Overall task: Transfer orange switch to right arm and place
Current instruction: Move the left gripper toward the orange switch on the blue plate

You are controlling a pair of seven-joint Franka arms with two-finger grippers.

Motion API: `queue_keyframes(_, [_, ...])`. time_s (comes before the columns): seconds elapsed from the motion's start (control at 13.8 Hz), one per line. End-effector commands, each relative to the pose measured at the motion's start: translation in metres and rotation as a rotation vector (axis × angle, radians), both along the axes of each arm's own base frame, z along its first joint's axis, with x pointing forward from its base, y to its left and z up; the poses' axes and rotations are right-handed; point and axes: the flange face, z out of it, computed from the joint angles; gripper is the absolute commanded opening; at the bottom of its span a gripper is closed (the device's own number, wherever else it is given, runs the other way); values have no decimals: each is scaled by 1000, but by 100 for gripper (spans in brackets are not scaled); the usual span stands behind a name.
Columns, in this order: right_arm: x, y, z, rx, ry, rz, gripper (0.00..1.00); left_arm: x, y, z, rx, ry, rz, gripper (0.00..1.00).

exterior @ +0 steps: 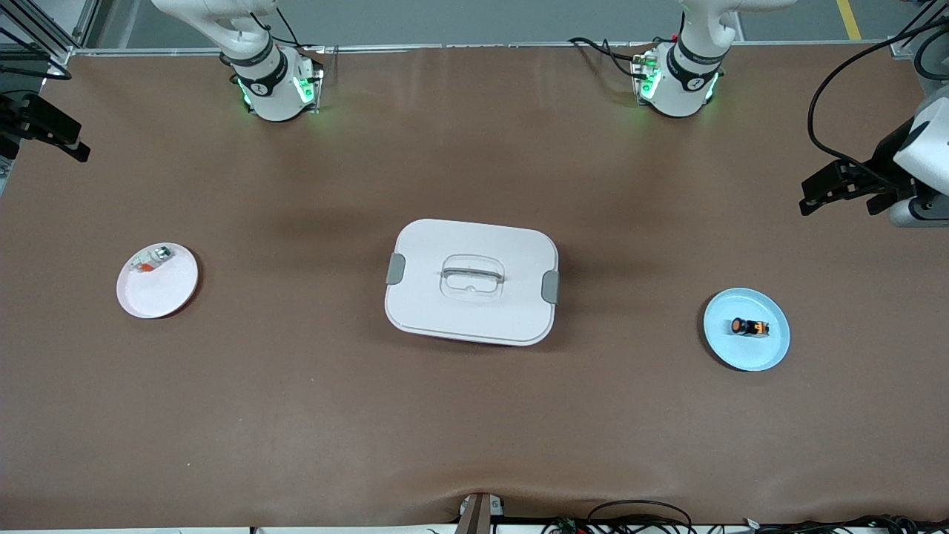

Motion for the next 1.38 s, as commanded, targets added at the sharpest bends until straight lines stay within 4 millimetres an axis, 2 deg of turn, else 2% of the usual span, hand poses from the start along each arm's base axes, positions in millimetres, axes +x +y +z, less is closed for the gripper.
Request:
queue_keyframes(0.0, [-10,-2,2,16,-5,-19,100,1,0,6,2,7,-5,100])
queue_keyframes(0.8, [-10,-3,3,16,-6,-33,100,2,8,6,2,7,-5,100])
queue_keyframes(1.01, [-10,-1,3,16,-5,-28,100,3,34,0,-2,17,-37,100])
queue_keyframes(1.09, [-10,-1,3,16,-5,-28,100,6,45,-8,-4,34,-37,100])
queue_keyframes(1.3, [-10,0,3,15,-6,-27,100,6,61,-26,-4,67,-63,100])
